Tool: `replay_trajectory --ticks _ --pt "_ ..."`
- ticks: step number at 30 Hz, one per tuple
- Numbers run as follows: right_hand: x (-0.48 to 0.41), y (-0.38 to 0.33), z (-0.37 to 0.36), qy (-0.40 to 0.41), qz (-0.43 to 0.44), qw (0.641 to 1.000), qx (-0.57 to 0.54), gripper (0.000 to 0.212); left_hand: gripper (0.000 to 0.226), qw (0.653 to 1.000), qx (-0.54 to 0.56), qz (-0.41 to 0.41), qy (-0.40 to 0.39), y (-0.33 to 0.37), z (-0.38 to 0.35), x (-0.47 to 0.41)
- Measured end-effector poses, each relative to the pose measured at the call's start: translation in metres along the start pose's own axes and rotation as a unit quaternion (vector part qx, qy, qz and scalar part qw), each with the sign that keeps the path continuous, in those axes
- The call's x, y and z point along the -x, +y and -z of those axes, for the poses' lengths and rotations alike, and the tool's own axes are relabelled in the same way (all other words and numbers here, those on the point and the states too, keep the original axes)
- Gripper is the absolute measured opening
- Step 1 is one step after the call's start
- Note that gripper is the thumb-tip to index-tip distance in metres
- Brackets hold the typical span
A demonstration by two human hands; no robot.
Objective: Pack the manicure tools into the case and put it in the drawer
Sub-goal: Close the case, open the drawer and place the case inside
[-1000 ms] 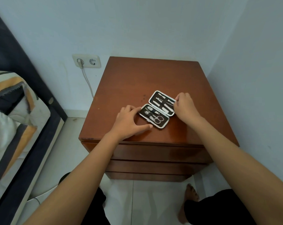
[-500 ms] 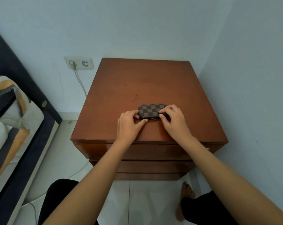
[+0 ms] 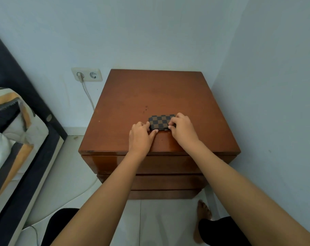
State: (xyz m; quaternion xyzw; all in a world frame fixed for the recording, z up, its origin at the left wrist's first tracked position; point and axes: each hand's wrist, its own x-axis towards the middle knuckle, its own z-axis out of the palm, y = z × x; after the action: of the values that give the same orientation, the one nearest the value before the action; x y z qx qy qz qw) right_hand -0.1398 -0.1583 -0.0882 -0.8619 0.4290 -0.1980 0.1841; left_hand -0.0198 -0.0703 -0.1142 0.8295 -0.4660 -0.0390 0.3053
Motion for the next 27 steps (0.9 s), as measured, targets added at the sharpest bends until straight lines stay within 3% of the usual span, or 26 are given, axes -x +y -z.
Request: replay_trajectory --ticks 5,7,11,13,15,17,21,27 --pt "0.015 0.005 0.011 -0.010 -0.013 0.999 -0.050 0.022 0.052 0.998 0.011 0.008 -0.065 -0.006 0.013 0.009" --pt "0.037 0.018 0.017 0.019 -0.029 0.995 -0.094 0.025 0.050 0.998 0.042 0.026 -0.048 -0.018 0.025 0.020" --pt "0.091 0.065 0.032 0.204 -0.095 0.965 -0.136 0.021 0.039 0.986 0.076 0.075 0.127 -0.070 0.055 0.050" --pt "0.113 0.088 0.036 0.283 -0.171 0.930 -0.163 0.021 0.042 0.964 0.089 0.142 0.205 -0.095 0.064 0.066" --pt "0.127 0.106 0.033 0.315 -0.262 0.888 -0.209 0.028 0.050 0.933 0.139 0.234 0.234 -0.110 0.067 0.080" --pt "0.130 0.116 0.027 0.287 -0.320 0.865 -0.259 0.038 0.058 0.907 0.204 0.295 0.220 -0.118 0.066 0.088" --pt "0.125 0.120 0.017 0.225 -0.341 0.846 -0.343 0.044 0.055 0.906 0.266 0.304 0.129 -0.118 0.058 0.090" --pt "0.135 0.117 0.020 0.261 -0.349 0.836 -0.333 0.037 0.051 0.886 0.290 0.318 0.174 -0.118 0.061 0.102"
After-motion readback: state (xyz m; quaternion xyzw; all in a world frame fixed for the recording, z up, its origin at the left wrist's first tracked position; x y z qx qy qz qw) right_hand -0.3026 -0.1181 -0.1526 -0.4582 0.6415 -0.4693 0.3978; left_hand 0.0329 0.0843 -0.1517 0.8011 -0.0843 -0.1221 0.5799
